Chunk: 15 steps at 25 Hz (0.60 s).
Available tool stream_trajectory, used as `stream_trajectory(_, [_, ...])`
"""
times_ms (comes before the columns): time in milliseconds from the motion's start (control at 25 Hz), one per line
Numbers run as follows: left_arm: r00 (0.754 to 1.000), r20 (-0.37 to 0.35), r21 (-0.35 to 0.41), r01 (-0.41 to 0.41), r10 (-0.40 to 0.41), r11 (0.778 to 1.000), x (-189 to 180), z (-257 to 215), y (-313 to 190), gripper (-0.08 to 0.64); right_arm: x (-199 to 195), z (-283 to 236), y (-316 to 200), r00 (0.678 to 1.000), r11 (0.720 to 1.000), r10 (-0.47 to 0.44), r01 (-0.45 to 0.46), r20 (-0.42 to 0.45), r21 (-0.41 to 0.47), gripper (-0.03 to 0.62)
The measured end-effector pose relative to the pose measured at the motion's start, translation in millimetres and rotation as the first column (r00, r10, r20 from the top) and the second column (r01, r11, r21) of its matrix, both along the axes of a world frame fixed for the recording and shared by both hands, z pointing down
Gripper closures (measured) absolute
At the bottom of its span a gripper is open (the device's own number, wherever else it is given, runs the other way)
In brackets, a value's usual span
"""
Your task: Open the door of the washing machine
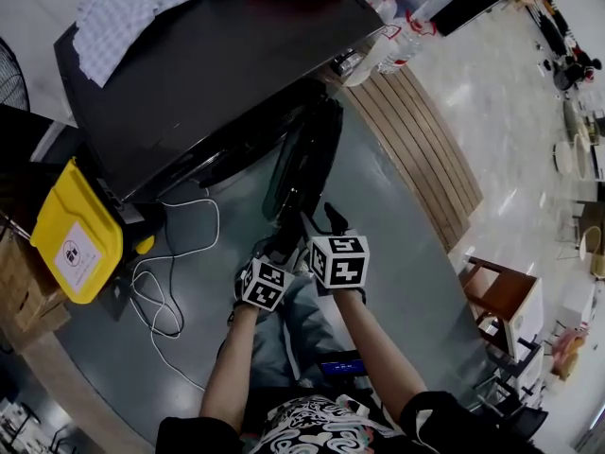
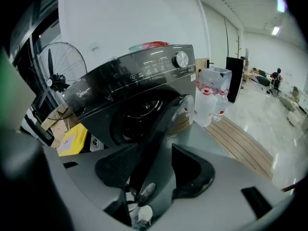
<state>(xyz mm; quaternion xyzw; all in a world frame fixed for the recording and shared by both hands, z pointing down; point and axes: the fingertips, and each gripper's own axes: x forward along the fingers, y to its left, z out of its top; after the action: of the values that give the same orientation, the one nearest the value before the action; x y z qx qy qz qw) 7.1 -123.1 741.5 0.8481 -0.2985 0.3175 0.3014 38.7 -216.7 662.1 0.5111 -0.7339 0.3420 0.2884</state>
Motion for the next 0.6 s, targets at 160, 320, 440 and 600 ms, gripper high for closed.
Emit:
stream_trajectory(160, [0.997, -0.024, 0.007, 0.073, -0.073, 0.997, -19, -5, 0, 0.426, -1, 17, 1, 0.999, 0.999, -0.021, 0.020, -0.047, -0.032, 0.377])
stream_trajectory(320, [0.951, -0.067, 0.019, 0.302, -0.301, 0.953, -57, -19, -23, 0.456, 8, 17, 3, 0.998, 0.999, -0.025, 0.023, -0.052, -0.032, 0.381])
stream_trajectory(440, [0.916, -0.105, 0.031, 0.393, -0.388, 0.919, -66, -31, -41, 0.468, 16, 17, 8, 0.997, 0.999, -0.025, 0.021, -0.074, -0.042, 0.402])
stream_trajectory(600, [0.883, -0.141, -0.012, 0.451, -0.448, 0.893, -62, -37, -57, 0.497, 36, 17, 15, 0.995, 0.999, -0.002, -0.002, -0.100, -0.046, 0.431])
